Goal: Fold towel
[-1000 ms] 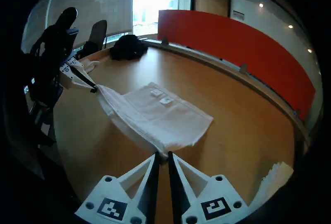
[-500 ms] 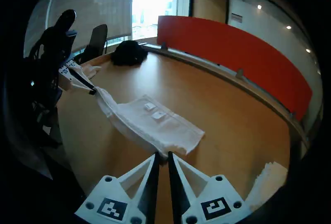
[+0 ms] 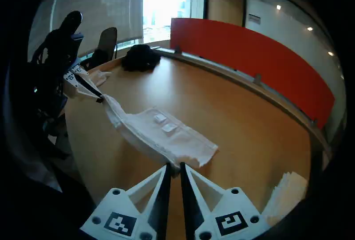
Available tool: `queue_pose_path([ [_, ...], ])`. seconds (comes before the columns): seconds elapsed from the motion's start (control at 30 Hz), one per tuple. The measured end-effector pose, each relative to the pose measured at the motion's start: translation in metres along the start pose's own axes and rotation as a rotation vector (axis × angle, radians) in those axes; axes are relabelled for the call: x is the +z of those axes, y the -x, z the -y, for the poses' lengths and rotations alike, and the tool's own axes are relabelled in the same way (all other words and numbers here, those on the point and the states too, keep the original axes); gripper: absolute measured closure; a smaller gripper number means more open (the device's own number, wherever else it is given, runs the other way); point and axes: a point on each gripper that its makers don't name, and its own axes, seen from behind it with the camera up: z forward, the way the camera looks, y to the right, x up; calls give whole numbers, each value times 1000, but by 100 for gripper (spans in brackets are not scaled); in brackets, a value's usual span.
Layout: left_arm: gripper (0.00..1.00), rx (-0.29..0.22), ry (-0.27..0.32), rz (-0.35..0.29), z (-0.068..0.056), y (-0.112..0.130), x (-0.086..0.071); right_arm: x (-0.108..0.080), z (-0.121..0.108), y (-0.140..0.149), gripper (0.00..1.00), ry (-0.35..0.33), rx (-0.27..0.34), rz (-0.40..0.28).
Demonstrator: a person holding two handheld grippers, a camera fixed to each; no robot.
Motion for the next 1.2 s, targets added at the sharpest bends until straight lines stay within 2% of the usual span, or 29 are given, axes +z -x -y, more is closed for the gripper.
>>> queue_pose_path([
  [0.5,88,-40,2,8,2,-3,9,6,-1,2,85,-15,-5,18],
  [1.0,88,-66,-38,17,21,-17,37,32,-24,2,85,11,11,39],
  [1.2,88,-57,-49,26,29,-20,50,44,-35,1,85,21,20,43],
])
